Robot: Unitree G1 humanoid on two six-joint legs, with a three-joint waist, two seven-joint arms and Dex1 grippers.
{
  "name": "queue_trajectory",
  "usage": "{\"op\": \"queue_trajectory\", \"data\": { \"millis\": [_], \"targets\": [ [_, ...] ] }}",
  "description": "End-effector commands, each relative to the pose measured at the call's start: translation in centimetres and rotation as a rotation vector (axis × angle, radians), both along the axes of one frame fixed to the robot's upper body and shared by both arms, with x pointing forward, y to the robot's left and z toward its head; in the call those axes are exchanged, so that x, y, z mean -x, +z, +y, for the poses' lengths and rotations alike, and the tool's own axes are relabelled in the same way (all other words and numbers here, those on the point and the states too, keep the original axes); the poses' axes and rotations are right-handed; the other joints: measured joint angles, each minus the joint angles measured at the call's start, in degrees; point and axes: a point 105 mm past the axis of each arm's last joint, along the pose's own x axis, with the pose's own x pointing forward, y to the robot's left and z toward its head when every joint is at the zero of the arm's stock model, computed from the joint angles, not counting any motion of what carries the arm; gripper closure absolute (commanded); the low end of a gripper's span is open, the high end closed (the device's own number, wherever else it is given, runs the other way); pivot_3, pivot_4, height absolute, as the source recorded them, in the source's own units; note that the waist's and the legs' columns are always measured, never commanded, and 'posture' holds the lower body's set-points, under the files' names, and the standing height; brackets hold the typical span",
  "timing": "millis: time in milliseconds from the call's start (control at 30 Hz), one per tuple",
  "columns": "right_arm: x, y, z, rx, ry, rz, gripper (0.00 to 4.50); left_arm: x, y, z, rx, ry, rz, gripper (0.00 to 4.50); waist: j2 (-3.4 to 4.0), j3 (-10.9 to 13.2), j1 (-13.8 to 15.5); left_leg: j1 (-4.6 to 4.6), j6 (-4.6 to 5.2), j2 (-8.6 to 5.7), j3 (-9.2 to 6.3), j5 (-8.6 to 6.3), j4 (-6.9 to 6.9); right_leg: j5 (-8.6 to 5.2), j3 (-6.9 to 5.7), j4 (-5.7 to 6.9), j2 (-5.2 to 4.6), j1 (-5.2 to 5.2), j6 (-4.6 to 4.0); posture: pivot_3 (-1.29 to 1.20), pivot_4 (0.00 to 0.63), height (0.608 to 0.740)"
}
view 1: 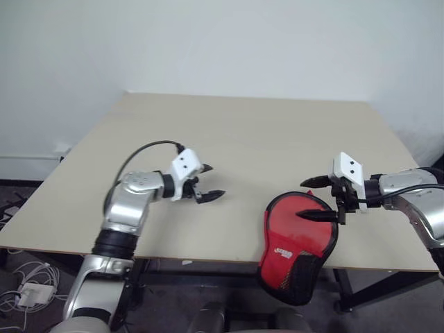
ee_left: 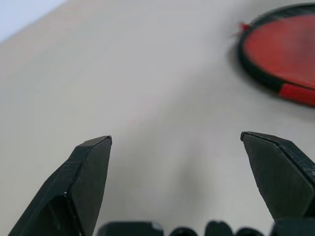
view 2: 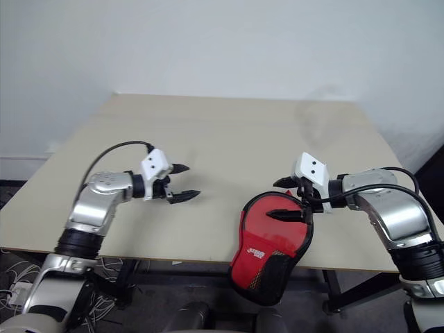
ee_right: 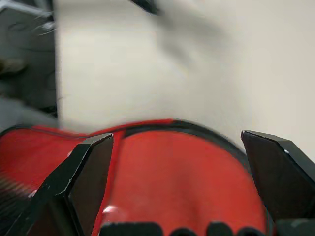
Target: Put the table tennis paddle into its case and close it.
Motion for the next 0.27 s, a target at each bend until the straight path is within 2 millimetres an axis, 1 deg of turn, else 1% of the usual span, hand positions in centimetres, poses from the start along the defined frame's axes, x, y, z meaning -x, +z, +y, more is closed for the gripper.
{"op": "queue_trajectory", "data": {
  "millis": [33,100,200,267],
  "targets": [
    [-2.2,1.5,-0.4,-0.071,-0.141,-0.067,0.00,1.1,3.2,4.5,0.093,0.181,-0.064,0.04,-0.01,0.02,-0.27,0.07,-0.01,0.04,0.01,0.00,0.00,0.01,0.02,0.02,0.02,0.03,-0.02,0.00,0.000,0.734],
    [-2.5,1.5,0.1,-0.098,-0.153,-0.054,0.00,2.0,3.1,5.2,0.113,0.213,-0.052,0.04,0.06,0.05,-0.28,0.13,-0.05,0.05,0.02,0.03,-0.01,0.03,0.05,0.07,0.04,0.05,-0.06,0.00,0.000,0.734],
    [-3.6,1.1,0.4,-0.120,-0.203,-0.055,0.00,3.5,1.6,6.3,0.099,0.283,-0.015,0.04,0.20,0.05,-0.14,0.15,-0.12,0.00,0.02,0.03,-0.01,0.04,0.02,0.07,0.00,0.11,-0.08,0.00,0.000,0.734],
    [-4.1,1.5,0.9,-0.157,-0.222,-0.055,0.00,4.0,1.0,6.3,0.106,0.308,0.001,0.04,0.21,0.05,-0.05,0.17,-0.12,-0.02,0.05,0.03,-0.03,0.04,0.06,0.06,0.00,0.12,-0.09,0.00,0.000,0.734]
  ]
}}
